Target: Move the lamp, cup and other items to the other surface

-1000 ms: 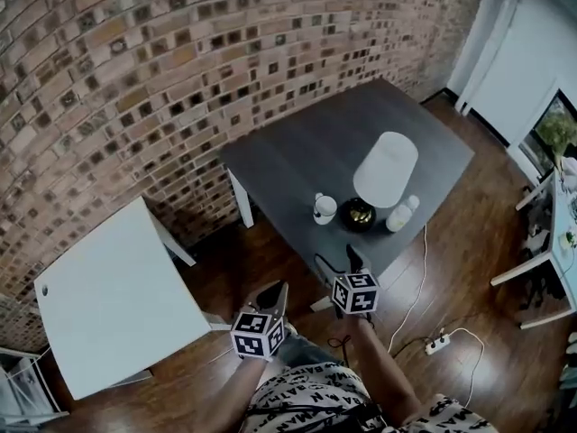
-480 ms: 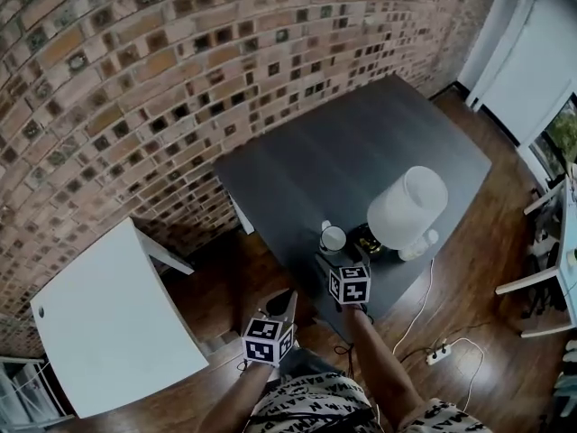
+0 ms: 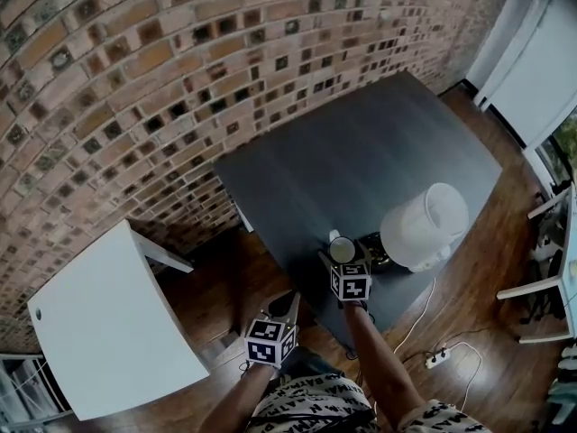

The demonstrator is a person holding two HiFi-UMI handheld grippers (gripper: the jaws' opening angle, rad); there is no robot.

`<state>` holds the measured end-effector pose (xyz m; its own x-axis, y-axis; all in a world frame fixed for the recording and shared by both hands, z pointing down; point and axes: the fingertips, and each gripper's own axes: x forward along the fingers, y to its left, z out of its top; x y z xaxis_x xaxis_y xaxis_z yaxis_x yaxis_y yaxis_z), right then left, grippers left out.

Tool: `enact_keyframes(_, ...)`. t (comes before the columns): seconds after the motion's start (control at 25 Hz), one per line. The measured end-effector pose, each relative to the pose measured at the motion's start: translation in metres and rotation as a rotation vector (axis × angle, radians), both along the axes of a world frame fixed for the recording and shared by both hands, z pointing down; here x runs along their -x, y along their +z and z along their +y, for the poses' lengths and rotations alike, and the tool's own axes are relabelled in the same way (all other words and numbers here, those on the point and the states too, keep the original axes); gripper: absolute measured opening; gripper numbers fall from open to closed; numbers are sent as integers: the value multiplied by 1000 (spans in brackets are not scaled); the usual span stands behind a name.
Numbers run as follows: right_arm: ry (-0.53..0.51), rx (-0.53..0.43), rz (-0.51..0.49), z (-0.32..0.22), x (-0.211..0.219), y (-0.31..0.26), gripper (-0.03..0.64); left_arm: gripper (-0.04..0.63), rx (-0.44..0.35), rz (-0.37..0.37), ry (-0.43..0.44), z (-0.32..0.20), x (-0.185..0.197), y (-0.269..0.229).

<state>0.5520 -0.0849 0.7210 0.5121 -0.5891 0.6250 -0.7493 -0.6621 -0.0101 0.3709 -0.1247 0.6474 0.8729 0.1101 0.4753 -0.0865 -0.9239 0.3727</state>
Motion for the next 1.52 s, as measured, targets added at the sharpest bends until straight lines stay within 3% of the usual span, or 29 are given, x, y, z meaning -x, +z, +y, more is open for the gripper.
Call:
enact_keyframes(0.6, -30, 15, 41, -5, -6, 3, 425, 2, 12, -4, -60, -12, 11, 6)
enact_keyframes(0.84, -64, 2, 75, -11, 16, -22, 425, 2, 4, 18, -113, -22, 32, -4)
enact_keyframes(1.12, -180, -16, 92, -35, 79, -50, 425, 2, -9, 52, -227, -32, 86, -23)
enact_keyframes(1.52, -427, -65, 113, -89, 229, -85, 425, 2, -45, 57, -445, -41, 224, -39)
